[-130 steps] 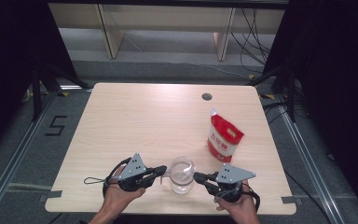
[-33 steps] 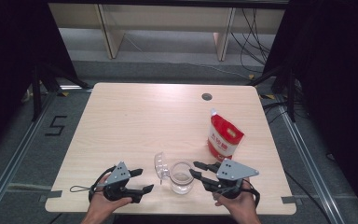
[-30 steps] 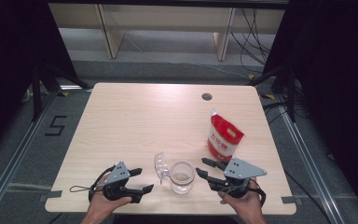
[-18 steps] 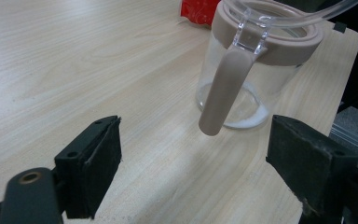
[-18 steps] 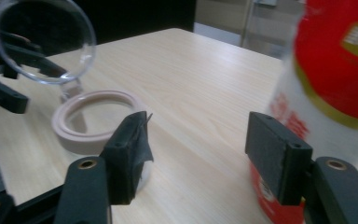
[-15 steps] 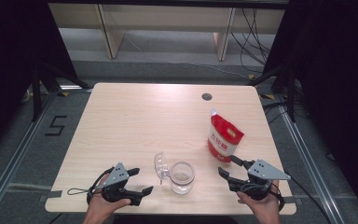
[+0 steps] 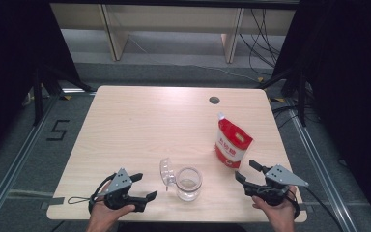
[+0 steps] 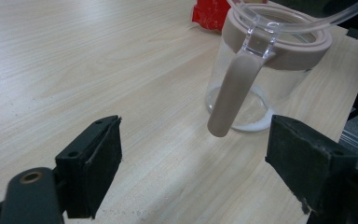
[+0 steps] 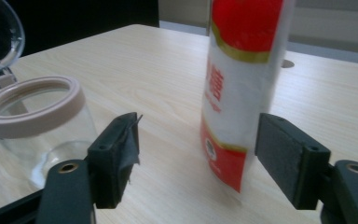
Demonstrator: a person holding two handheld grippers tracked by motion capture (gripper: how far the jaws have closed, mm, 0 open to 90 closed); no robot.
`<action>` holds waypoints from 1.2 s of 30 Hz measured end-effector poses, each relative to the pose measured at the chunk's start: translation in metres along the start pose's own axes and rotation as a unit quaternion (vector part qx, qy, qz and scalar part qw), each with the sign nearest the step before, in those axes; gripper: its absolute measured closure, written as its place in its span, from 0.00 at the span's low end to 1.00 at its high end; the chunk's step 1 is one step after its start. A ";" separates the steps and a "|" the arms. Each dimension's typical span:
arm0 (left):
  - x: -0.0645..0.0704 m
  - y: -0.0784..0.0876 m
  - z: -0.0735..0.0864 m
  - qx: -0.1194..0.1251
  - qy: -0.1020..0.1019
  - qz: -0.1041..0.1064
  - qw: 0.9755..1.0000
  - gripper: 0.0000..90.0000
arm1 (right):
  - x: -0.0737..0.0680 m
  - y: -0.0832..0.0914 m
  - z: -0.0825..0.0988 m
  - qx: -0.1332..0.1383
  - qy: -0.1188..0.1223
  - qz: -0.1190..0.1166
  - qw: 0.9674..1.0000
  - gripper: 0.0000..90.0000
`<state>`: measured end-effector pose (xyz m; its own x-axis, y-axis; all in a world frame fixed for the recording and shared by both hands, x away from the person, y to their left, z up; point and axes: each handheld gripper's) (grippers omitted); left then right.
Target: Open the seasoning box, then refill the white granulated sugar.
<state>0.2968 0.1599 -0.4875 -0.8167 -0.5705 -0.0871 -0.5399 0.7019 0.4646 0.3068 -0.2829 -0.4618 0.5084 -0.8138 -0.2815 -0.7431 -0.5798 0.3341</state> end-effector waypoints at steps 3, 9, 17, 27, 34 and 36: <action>0.000 -0.001 0.000 -0.003 0.001 0.000 1.000 0.20 | 0.005 -0.001 0.002 -0.003 -0.008 0.003 1.000 0.29; 0.000 0.000 -0.001 0.001 0.000 0.001 1.000 0.20 | 0.008 -0.001 0.003 -0.008 -0.009 0.006 1.000 0.27; 0.001 -0.001 -0.001 0.006 0.003 0.003 1.000 0.21 | 0.008 -0.003 0.005 -0.009 -0.010 0.016 1.000 0.26; 0.002 -0.002 -0.002 0.003 0.000 0.007 1.000 0.21 | 0.009 -0.003 0.006 -0.013 -0.025 0.019 0.999 0.23; 0.001 -0.003 -0.002 0.005 0.000 0.010 1.000 0.21 | 0.012 -0.003 0.007 -0.015 -0.019 0.034 0.999 0.17; 0.001 -0.003 -0.003 0.004 -0.004 0.010 1.000 0.21 | 0.012 -0.002 0.007 -0.021 -0.026 0.029 0.999 0.17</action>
Point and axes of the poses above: each handheld gripper's, and its own axes: y roughly backward along the jaws, z roughly out of its underside, x roughly to its right, and after that the axes turned 15 degrees about -y, right-handed
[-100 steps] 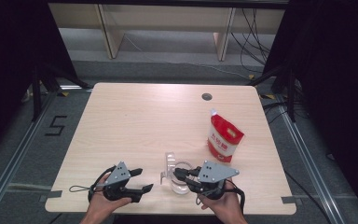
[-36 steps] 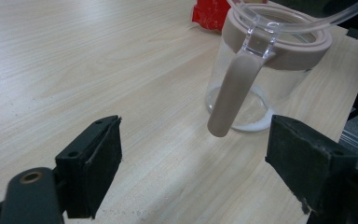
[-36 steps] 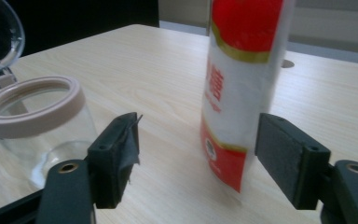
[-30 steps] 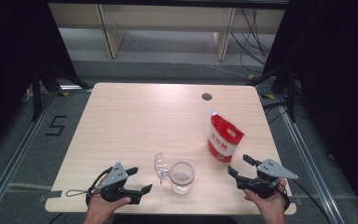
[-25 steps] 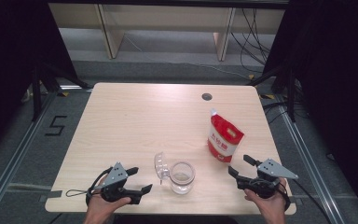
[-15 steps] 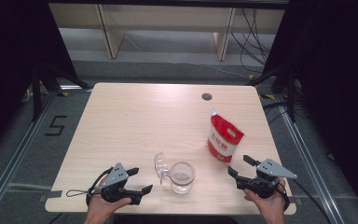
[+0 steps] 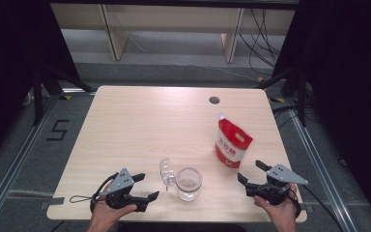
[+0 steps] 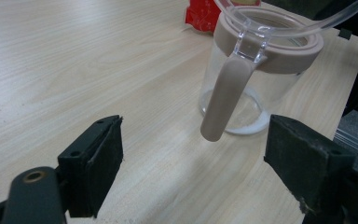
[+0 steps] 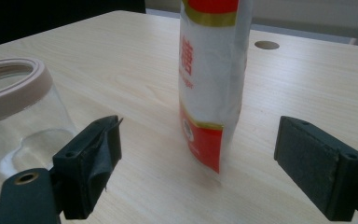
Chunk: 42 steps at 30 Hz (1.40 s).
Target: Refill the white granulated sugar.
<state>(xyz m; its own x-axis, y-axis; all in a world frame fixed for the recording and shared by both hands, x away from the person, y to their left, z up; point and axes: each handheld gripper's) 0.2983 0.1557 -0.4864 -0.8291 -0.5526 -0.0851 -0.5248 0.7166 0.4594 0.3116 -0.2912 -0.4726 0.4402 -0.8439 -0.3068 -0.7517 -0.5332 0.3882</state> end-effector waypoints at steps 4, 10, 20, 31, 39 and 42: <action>0.001 -0.001 0.000 0.001 -0.001 0.004 1.000 0.21 | 0.005 -0.004 -0.001 0.010 0.009 -0.003 1.000 0.17; 0.001 0.000 0.002 -0.004 -0.003 0.004 1.000 0.21 | 0.011 -0.017 -0.005 0.003 0.020 0.005 1.000 0.17; 0.003 -0.001 0.002 -0.003 0.003 0.001 1.000 0.21 | 0.014 -0.044 -0.018 0.031 0.020 -0.006 0.999 0.19; 0.003 -0.002 0.002 0.000 0.004 -0.001 1.000 0.21 | 0.014 -0.064 -0.018 0.042 0.020 -0.026 0.999 0.25; 0.002 -0.001 0.003 -0.001 -0.002 -0.002 1.000 0.21 | 0.018 -0.075 -0.016 0.034 0.042 -0.030 0.998 0.30; 0.002 -0.001 0.003 0.001 0.001 -0.002 1.000 0.21 | 0.017 -0.076 -0.016 0.040 0.040 -0.036 0.998 0.33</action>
Point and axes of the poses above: each handheld gripper's, and its own axes: y roughly backward along the jaws, z roughly out of its underside, x roughly to its right, and after that the axes turned 15 degrees about -y, right-handed
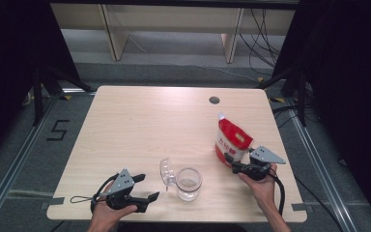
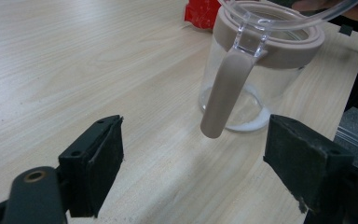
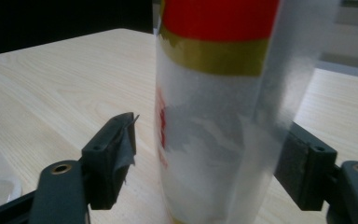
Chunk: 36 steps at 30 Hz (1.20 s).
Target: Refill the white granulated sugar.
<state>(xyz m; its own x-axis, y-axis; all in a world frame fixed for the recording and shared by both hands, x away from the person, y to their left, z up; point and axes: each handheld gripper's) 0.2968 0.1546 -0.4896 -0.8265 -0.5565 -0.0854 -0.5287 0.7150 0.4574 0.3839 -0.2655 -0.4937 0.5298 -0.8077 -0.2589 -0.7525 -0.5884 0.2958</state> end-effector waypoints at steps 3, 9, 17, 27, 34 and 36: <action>-0.001 0.000 0.000 -0.002 -0.003 -0.001 1.000 0.21 | 0.001 -0.004 0.001 0.011 -0.002 0.004 1.000 0.32; -0.001 0.001 0.000 -0.004 -0.005 -0.001 1.000 0.21 | 0.002 -0.007 0.003 0.010 -0.007 0.009 1.000 0.32; 0.001 -0.001 0.000 0.002 0.001 0.003 1.000 0.21 | 0.004 -0.013 0.006 0.026 -0.018 0.019 0.999 0.31; 0.001 -0.001 0.000 0.002 0.000 0.003 1.000 0.21 | 0.004 -0.018 0.008 0.021 -0.011 -0.002 1.000 0.47; 0.001 0.000 0.000 0.002 -0.002 0.003 1.000 0.22 | 0.001 -0.016 0.007 0.015 0.003 0.016 1.000 0.50; 0.001 0.000 0.000 0.001 -0.002 0.001 1.000 0.22 | 0.000 -0.016 0.007 0.027 0.015 0.027 0.999 0.51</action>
Point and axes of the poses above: each handheld gripper's, and its own axes: y roughly backward along the jaws, z roughly out of its underside, x roughly to its right, and after that the axes turned 15 degrees about -y, right-handed
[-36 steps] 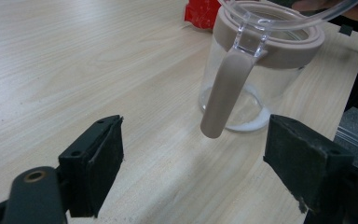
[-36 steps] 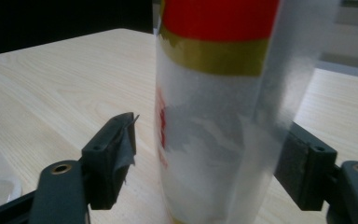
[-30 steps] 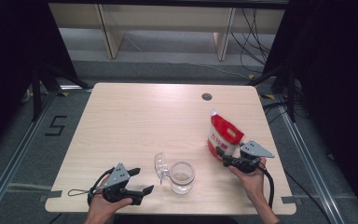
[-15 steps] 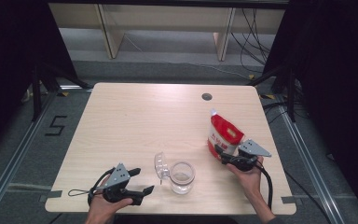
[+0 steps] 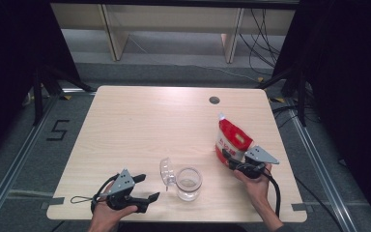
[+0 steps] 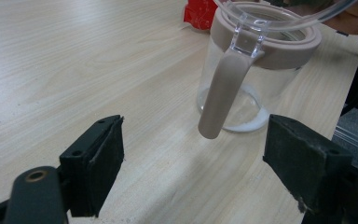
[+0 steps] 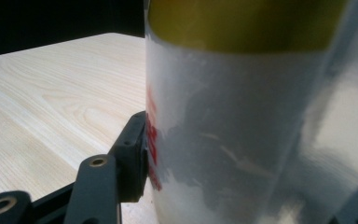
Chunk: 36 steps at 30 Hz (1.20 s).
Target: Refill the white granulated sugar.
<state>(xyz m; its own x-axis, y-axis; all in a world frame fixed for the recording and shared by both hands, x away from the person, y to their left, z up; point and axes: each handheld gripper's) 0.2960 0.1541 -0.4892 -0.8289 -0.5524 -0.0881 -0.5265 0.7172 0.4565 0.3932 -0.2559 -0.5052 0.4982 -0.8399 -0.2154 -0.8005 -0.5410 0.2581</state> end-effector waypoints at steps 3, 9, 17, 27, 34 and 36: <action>-0.001 0.001 0.000 0.002 -0.001 0.002 1.000 0.22 | -0.005 0.003 0.002 -0.003 -0.018 0.006 1.000 0.52; -0.001 0.001 0.001 -0.001 -0.001 0.002 1.000 0.22 | -0.011 0.012 0.003 -0.003 -0.012 0.018 1.000 0.52; -0.001 0.000 0.001 -0.001 0.000 0.002 1.000 0.22 | -0.018 0.018 0.007 -0.001 -0.018 0.031 0.999 0.52; 0.000 -0.001 0.002 -0.005 0.000 0.002 1.000 0.22 | -0.023 0.022 0.011 0.013 -0.016 0.041 0.999 0.52; 0.000 -0.001 0.002 -0.004 -0.003 0.004 1.000 0.22 | -0.019 0.019 0.015 0.010 -0.022 0.028 0.999 0.46; 0.000 -0.002 0.002 -0.003 -0.001 0.004 1.000 0.22 | -0.018 0.017 0.019 0.004 -0.036 0.030 0.999 0.45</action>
<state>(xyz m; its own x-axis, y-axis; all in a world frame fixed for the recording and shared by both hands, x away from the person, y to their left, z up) 0.2966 0.1539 -0.4914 -0.8337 -0.5454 -0.0868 -0.5184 0.7189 0.4631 0.3640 -0.2495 -0.5152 0.4248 -0.8648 -0.2679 -0.8308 -0.4899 0.2641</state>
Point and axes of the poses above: each handheld gripper's, and its own axes: y roughly backward along the jaws, z roughly out of its underside, x roughly to its right, and after that the axes turned 15 degrees about -y, right-handed
